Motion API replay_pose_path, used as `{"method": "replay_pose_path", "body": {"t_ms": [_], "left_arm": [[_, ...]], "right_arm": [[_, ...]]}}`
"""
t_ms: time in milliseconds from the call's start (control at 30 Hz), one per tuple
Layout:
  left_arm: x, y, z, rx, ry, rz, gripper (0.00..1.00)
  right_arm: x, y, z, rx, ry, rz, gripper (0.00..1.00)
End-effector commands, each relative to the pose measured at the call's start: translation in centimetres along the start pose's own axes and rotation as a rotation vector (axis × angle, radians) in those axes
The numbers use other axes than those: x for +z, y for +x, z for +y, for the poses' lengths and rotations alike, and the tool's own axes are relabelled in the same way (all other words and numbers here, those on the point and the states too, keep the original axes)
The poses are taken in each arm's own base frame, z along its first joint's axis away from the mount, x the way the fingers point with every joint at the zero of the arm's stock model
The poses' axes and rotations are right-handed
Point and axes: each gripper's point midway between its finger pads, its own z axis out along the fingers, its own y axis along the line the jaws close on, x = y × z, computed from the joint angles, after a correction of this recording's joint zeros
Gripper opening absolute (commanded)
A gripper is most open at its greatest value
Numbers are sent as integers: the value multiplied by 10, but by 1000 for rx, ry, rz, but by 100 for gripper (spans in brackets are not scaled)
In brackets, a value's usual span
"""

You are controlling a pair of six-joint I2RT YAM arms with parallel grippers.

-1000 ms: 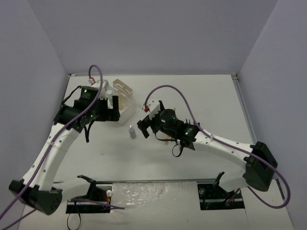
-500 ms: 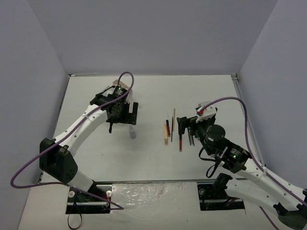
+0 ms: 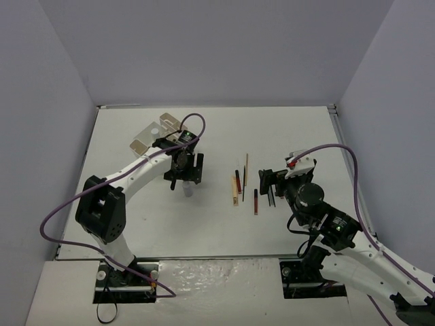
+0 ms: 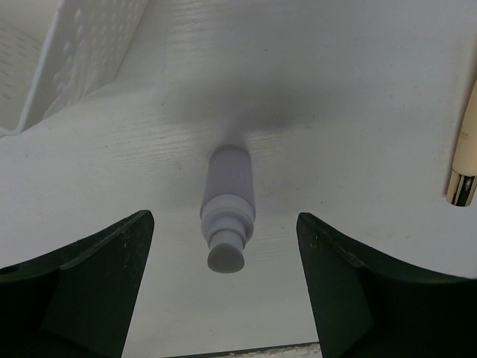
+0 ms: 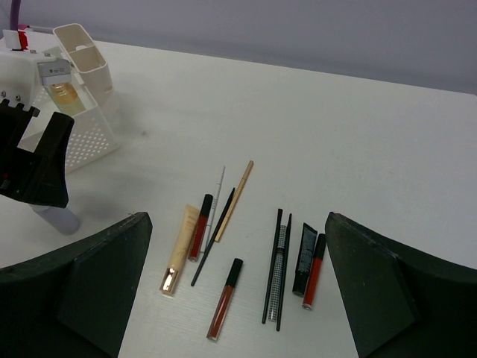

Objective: Organize the makeup

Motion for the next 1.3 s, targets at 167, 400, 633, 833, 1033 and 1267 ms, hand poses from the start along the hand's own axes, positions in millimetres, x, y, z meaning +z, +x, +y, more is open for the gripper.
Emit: {"method": "replay_pose_path", "body": {"t_ms": [167,400,633,833,1033,1267], "left_arm": [[2,-6,0,-39,-33,-55,62],[9,-4,1,-44,-37,-55,58],[11,-4,-3,-45,-24,-60,45],[8,-4,-5,-44,-16,-61,27],[-15,-15,-5,-35,-9,-95,5],[-77,-53,7,-4,-36,-179,0]], "right_arm": [[0,-11,-7,47,43,-49,100],[0,-10,-7,47,43,-47,100],[1,-8,-8,44,47,-45,100],[0,-9,-9,45,50,-47,100],[0,-10,-9,46,50,-50,100],[-2,-13,-8,50,44,-58,100]]}}
